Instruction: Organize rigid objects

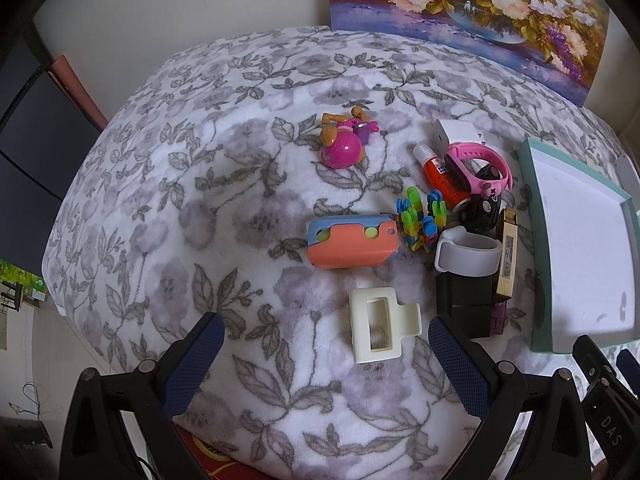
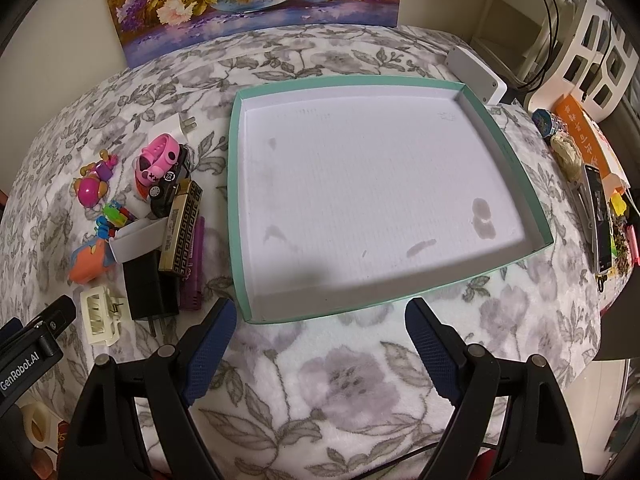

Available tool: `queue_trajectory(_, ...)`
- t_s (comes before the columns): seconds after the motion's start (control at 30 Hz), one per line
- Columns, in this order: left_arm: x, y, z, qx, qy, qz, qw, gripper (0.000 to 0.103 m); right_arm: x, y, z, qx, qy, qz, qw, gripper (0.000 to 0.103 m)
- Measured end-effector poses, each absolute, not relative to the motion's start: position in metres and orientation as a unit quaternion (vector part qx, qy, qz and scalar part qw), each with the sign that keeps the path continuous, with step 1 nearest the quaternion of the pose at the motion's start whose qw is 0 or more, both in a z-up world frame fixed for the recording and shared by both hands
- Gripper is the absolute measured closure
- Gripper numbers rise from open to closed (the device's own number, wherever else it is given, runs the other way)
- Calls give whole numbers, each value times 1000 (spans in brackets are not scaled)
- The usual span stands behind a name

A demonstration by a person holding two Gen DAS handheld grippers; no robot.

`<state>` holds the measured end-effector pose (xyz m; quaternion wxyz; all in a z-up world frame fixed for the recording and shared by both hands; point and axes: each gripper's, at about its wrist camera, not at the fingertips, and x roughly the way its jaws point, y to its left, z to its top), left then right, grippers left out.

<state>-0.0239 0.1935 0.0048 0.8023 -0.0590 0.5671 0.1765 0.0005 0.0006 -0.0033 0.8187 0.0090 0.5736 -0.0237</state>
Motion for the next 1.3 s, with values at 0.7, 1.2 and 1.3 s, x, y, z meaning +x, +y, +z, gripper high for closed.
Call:
queue_trajectory(0.7, -26, 199, -5, -72, 578, 188, 791, 0, 1, 14, -3, -5, 571, -4, 821, 16)
queue_trajectory(1.2, -4, 191, -40, -110, 624, 143, 760, 18, 4, 39, -14, -30, 585, 26, 810, 16)
queue_trajectory(1.3, -3, 191, -46, -124, 630, 133, 755, 29, 4, 41, -14, -30, 584, 29, 810, 16)
